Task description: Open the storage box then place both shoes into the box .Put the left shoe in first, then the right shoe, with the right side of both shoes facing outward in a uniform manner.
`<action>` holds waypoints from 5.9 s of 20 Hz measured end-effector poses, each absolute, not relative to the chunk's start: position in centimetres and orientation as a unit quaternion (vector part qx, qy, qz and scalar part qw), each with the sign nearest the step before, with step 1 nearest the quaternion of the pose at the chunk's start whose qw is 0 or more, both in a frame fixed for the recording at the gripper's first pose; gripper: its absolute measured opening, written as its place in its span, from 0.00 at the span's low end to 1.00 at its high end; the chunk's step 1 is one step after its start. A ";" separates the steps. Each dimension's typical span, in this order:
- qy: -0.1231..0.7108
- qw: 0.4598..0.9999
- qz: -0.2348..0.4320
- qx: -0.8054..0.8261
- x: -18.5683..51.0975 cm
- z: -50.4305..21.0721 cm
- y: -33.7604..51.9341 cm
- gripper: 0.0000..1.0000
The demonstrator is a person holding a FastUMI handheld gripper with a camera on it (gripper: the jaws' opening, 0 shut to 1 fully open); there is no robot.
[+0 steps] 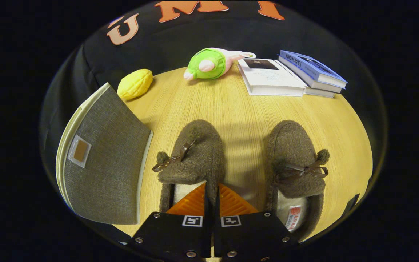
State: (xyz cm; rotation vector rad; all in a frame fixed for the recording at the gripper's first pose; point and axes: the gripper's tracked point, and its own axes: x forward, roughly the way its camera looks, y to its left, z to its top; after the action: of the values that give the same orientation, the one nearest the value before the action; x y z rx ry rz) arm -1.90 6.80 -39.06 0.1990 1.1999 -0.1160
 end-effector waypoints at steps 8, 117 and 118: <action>0.521 0.841 -0.038 0.142 -0.1 -32.9 9.7 0.03; 0.498 0.835 -0.077 0.221 -1.6 -29.9 5.6 0.05; 0.496 0.838 -0.064 0.219 -1.1 -29.1 6.8 0.05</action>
State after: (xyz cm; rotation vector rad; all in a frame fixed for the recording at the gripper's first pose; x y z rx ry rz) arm -1.06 6.85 -29.08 0.4630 1.0487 -0.1350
